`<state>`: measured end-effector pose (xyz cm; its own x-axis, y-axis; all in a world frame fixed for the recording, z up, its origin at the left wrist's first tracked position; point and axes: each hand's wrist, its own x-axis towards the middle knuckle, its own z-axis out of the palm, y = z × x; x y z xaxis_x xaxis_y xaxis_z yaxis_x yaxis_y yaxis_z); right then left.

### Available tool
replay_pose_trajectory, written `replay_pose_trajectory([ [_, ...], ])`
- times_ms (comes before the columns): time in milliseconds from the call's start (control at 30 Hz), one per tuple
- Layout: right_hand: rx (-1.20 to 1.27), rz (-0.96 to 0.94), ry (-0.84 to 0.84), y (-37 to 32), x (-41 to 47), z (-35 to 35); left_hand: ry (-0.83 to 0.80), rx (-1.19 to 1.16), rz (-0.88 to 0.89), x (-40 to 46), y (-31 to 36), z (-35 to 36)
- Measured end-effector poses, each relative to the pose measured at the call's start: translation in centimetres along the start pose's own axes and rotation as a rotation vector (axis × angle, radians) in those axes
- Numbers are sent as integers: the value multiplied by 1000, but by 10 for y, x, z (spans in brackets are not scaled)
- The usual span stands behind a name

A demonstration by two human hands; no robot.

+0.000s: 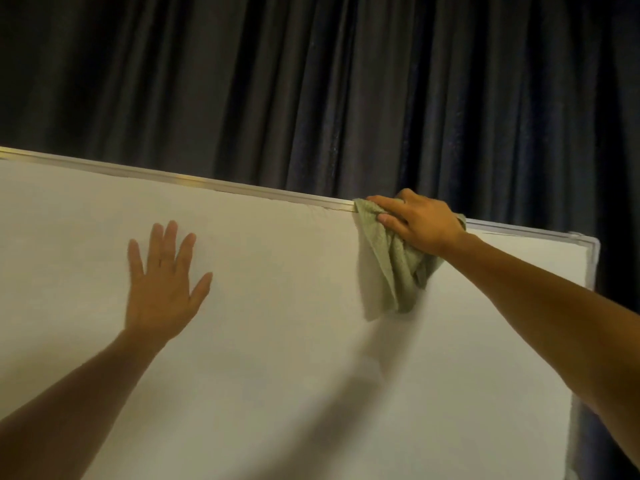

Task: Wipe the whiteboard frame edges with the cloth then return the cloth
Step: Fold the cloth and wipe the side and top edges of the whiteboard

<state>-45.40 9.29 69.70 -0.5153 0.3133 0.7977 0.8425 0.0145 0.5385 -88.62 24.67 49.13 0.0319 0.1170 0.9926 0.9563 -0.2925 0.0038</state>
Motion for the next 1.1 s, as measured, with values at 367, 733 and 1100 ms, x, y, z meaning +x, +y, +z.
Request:
replay_pose_trajectory([
  [367, 32, -102, 72, -13, 20, 8, 109, -87, 119, 44, 233, 19],
  [733, 3, 1, -48, 69, -44, -2, 100, -1, 222, 39, 209, 44],
  [1100, -25, 38, -119, 157, -103, -9, 50, 38, 279, 51, 261, 31],
])
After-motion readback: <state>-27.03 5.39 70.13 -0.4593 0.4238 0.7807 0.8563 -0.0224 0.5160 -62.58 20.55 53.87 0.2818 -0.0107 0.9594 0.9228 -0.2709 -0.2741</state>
